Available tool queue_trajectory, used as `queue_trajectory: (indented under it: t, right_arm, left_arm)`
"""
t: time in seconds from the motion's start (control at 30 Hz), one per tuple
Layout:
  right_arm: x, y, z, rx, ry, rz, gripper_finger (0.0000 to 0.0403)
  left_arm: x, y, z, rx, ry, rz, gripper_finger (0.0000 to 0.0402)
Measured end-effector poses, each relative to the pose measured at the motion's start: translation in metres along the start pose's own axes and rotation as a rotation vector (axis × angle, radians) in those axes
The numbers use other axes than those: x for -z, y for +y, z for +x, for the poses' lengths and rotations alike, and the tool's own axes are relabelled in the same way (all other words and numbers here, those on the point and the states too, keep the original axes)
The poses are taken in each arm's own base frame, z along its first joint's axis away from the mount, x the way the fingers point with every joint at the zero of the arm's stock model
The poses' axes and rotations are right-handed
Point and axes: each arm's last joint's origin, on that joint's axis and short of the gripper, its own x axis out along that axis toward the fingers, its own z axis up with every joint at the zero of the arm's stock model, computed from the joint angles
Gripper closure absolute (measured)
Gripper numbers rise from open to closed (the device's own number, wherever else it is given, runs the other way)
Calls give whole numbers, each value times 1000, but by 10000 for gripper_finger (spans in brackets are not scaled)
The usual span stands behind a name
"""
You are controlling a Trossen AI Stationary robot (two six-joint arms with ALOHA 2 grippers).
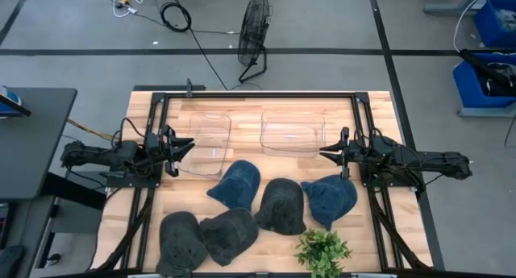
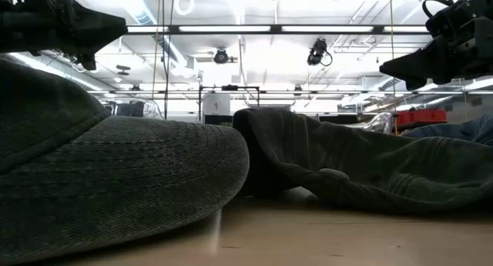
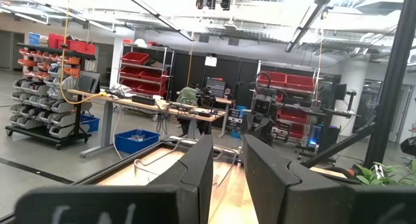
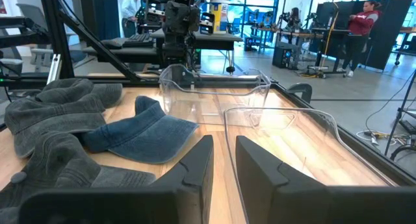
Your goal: Pick & Place hat
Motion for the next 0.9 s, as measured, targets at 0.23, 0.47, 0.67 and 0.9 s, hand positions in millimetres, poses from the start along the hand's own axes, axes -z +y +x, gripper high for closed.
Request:
queue_trajectory:
  t: [0.23,0.47,0.67,0.9]
  right_arm:
    - [0,0,0,0,0,0,332]
    - [0,0,0,0,0,0,332]
    - [0,0,0,0,0,0,332]
    - [0,0,0,0,0,0,332]
  left_arm:
    - [0,0,0,0,0,1,314]
    - [4,-3,0,115,46,25,314]
    - [-5,-9,-1,288,67,17,314]
    - [-43,-13,-1,349,97,105,291]
